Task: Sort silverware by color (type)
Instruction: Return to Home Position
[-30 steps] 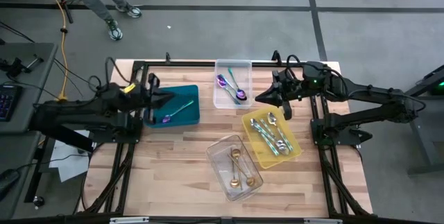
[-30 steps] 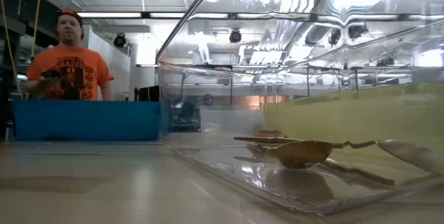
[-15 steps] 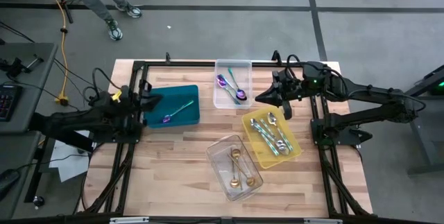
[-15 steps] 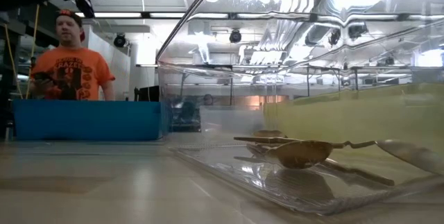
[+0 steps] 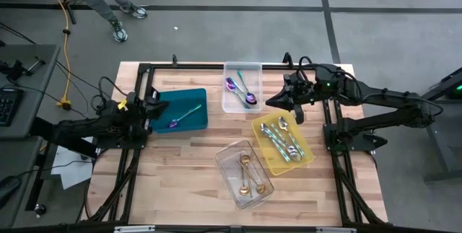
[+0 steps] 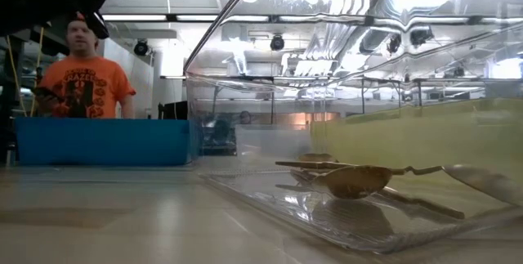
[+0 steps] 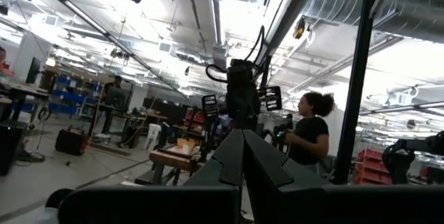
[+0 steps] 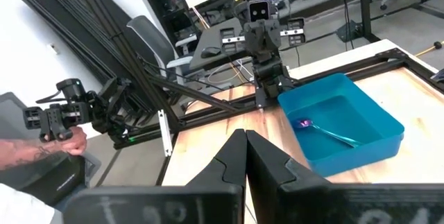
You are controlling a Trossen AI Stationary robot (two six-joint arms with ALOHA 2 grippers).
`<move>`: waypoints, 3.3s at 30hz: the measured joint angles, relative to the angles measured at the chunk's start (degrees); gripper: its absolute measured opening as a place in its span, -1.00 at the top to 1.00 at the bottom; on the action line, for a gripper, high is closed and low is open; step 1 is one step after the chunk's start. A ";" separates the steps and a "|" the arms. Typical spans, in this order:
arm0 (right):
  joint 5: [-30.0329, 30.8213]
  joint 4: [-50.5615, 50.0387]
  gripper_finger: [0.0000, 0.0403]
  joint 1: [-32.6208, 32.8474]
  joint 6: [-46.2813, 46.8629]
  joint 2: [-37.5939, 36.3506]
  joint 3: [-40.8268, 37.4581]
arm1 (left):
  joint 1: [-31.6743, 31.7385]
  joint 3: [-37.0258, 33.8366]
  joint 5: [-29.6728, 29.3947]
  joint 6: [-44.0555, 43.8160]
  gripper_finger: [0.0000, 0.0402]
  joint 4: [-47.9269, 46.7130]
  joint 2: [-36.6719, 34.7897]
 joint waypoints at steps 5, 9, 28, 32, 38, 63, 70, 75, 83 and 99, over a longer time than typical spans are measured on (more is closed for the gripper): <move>0.02 0.02 1.00 0.00 1.16 -0.04 0.00 | -0.67 0.01 -0.02 -0.95 1.00 -0.27 0.22; 0.02 0.00 1.00 0.00 1.14 -0.04 0.00 | -2.54 0.01 -0.13 -2.07 1.00 -1.25 0.22; 5.58 -16.93 1.00 0.54 0.52 -13.42 -0.02 | -5.86 0.03 -4.24 1.40 1.00 -10.42 0.22; 6.24 -19.78 1.00 1.73 -2.58 -18.25 -0.02 | -5.86 0.05 -4.10 -1.28 1.00 -11.53 0.22; 6.32 -21.05 1.00 3.92 -6.78 -22.88 -0.08 | -5.84 0.08 -4.26 -2.58 1.00 -17.73 0.23; 16.80 13.42 1.00 6.38 -1.76 -56.48 -45.83 | -5.81 0.08 -4.24 -2.59 0.99 -20.55 0.22; 16.35 32.16 1.00 6.49 0.76 -54.95 -56.77 | -5.81 0.05 -4.28 -2.55 0.99 -20.55 0.28; 16.50 28.18 1.00 6.49 -2.25 -55.10 -56.72 | -5.81 0.05 -4.31 -2.55 0.99 -20.55 0.31; 17.35 14.34 1.00 6.27 -4.93 -55.09 -56.72 | -5.81 0.05 -4.35 -2.56 0.99 -20.55 0.31; 17.84 11.19 1.00 6.43 -4.95 -56.51 -56.70 | -7.45 0.00 -4.48 -2.57 0.99 -21.61 -0.27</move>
